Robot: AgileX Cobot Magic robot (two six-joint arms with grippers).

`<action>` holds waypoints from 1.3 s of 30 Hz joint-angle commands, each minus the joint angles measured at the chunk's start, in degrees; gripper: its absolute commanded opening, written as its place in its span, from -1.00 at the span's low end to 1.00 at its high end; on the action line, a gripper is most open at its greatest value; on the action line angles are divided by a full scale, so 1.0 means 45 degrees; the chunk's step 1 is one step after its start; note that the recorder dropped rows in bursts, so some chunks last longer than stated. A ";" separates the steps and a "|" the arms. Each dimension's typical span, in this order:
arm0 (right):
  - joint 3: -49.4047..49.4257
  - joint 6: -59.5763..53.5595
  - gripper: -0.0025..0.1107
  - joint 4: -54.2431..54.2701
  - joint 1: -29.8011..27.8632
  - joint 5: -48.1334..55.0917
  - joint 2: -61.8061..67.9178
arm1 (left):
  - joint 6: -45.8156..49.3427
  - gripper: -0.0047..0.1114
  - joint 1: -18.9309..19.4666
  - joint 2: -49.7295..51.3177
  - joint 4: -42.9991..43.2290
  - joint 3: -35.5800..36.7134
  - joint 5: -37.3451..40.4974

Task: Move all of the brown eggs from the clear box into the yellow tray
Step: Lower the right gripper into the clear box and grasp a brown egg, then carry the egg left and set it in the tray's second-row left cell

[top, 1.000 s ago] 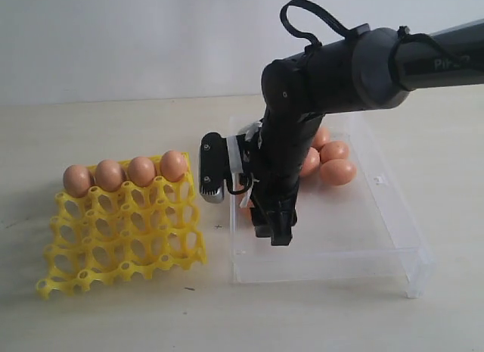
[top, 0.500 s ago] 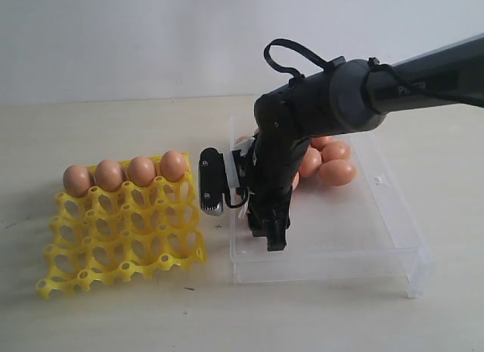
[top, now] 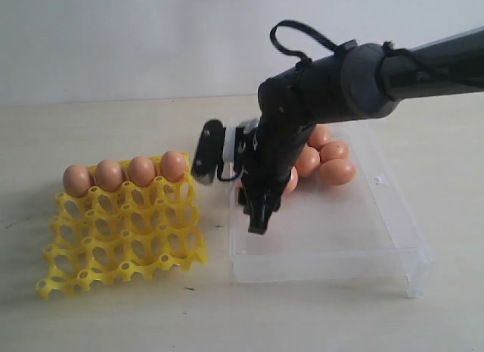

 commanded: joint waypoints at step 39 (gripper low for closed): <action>-0.3312 2.2482 -0.96 -0.9904 0.2270 -1.5772 0.4511 | -0.0066 -0.92 -0.0082 -0.0071 0.0015 -0.0051 -0.0104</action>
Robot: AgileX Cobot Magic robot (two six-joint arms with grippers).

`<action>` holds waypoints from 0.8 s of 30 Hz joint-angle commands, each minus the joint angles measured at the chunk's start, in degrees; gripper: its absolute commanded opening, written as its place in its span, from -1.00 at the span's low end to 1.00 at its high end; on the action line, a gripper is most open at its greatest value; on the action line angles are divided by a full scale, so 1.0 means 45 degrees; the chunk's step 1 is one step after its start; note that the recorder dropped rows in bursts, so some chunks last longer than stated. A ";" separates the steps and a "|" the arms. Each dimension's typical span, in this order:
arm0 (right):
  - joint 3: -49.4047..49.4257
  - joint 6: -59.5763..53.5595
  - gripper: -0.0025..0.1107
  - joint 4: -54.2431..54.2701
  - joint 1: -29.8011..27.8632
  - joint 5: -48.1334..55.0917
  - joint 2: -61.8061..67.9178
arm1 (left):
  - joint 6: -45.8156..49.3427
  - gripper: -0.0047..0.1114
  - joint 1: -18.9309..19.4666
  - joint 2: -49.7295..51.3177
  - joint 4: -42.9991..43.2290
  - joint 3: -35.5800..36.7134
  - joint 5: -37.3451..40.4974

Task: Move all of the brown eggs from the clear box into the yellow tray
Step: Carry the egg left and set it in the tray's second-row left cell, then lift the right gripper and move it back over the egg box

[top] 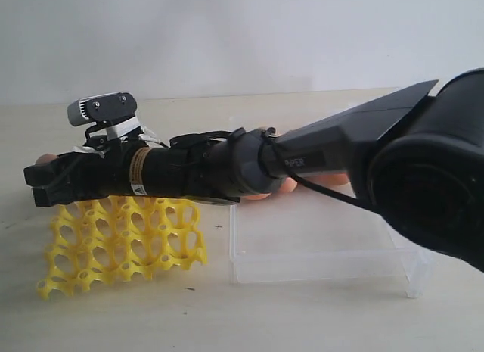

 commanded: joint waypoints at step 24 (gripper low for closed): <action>-0.1725 0.2763 -0.05 -0.1781 -0.0150 0.1706 -0.0090 | -0.0066 -0.92 -0.0082 -0.0071 0.0015 -0.0051 -0.0104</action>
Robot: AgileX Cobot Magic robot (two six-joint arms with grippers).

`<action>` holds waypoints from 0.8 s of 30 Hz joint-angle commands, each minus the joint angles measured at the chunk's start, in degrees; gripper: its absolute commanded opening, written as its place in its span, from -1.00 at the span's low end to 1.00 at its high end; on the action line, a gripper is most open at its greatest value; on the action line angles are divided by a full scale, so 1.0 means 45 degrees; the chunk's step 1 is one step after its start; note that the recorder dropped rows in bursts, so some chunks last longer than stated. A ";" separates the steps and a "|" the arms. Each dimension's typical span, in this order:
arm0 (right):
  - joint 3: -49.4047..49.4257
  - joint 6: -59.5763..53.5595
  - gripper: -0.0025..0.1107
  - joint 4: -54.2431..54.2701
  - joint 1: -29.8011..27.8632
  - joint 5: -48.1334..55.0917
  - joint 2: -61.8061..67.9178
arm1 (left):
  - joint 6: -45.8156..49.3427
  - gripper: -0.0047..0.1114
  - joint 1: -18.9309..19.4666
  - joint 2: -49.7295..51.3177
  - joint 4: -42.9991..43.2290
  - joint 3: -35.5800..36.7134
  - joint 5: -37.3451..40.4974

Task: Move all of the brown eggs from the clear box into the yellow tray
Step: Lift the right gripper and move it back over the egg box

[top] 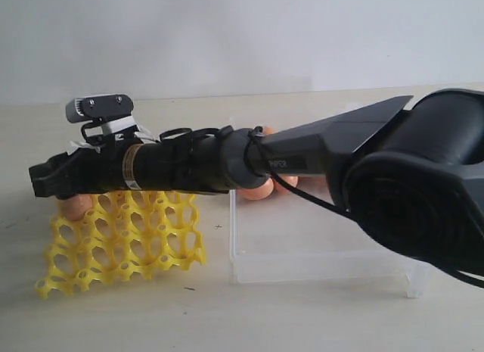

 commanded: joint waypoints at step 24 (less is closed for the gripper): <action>0.6083 0.1623 -0.96 -0.4584 -0.3502 0.1063 -0.7762 | -0.0066 -0.92 -0.0082 -0.0071 0.0015 -0.0051 -0.0104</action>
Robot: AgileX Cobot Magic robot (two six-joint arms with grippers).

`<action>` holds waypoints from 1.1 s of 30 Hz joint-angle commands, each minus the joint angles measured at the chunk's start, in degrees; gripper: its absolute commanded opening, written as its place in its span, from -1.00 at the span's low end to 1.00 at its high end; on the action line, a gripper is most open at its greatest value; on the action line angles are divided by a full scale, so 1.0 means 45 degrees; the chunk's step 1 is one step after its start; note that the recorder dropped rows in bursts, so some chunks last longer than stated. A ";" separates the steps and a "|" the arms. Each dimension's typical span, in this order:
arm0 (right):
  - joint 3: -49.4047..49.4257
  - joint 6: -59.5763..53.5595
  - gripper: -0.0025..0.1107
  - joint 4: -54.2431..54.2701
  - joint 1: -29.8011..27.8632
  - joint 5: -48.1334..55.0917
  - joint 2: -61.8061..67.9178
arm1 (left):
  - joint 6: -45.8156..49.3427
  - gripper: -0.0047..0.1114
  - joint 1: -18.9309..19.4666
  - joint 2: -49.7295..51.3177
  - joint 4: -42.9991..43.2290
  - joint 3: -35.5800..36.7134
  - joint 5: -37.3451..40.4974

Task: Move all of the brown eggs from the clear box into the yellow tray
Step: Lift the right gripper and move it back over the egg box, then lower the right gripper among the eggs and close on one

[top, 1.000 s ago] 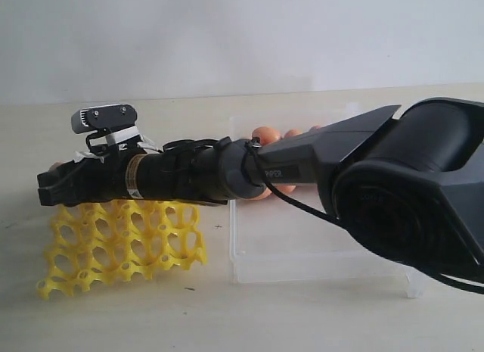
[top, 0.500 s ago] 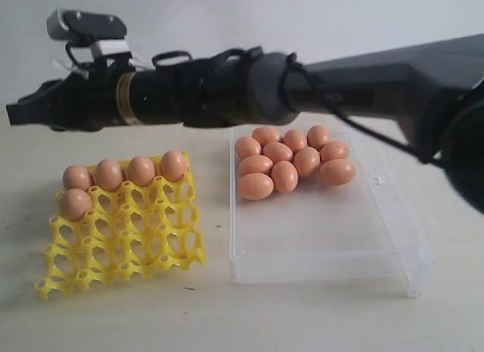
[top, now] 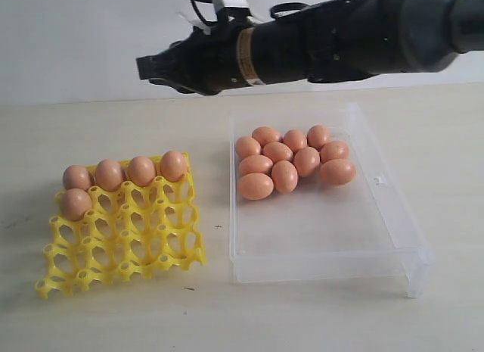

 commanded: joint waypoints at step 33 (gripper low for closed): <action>0.0454 -2.8314 0.04 1.2602 -0.0759 1.6062 0.0721 | -0.0066 -0.92 -0.0082 -0.0071 0.0015 -0.0051 -0.0104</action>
